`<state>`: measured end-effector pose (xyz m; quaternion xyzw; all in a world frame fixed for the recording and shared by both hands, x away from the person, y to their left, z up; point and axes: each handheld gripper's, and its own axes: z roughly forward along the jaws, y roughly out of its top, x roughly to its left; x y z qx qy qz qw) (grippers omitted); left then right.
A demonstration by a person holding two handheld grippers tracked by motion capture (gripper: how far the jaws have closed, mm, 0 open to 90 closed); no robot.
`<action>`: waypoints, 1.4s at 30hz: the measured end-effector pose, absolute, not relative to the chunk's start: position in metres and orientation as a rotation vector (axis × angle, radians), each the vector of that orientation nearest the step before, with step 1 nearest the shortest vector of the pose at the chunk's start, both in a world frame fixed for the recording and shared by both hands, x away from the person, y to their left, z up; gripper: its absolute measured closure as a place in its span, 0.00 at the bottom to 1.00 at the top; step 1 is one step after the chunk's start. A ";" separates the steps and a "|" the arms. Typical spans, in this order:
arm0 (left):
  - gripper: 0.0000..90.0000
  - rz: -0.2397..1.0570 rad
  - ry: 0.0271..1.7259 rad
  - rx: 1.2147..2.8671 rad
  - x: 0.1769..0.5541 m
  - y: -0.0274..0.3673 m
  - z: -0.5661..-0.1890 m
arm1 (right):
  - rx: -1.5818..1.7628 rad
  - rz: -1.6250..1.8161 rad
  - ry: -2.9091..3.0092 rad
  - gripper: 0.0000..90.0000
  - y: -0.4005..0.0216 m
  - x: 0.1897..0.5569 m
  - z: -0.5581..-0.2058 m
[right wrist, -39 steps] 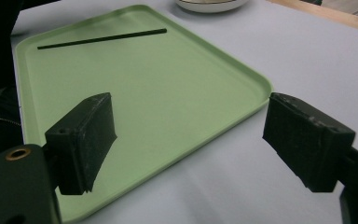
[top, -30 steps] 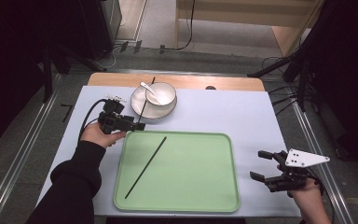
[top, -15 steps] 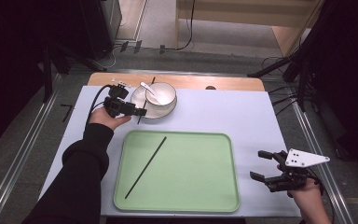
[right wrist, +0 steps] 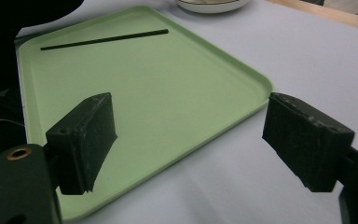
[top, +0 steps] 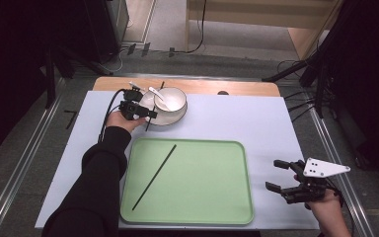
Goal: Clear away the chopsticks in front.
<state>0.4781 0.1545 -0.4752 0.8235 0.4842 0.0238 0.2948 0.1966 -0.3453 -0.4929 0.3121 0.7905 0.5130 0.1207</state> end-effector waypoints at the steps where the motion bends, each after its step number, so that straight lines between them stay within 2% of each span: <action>1: 0.65 0.064 1.294 2.195 0.479 0.154 -0.477 | 0.914 1.501 2.313 0.20 -0.345 0.196 -0.493; 9: 0.87 -0.006 1.410 2.144 0.484 0.151 -0.486 | 0.911 1.507 2.307 0.20 -0.345 0.196 -0.492; 18: 0.95 -0.004 1.529 2.071 0.487 0.157 -0.486 | 0.910 1.507 2.307 0.20 -0.345 0.197 -0.493; 32: 0.96 -0.057 1.569 2.006 0.485 0.176 -0.470 | 0.912 1.506 2.302 0.20 -0.346 0.196 -0.492; 42: 0.96 0.003 1.546 1.986 0.470 0.200 -0.438 | 0.914 1.502 2.300 0.20 -0.346 0.196 -0.492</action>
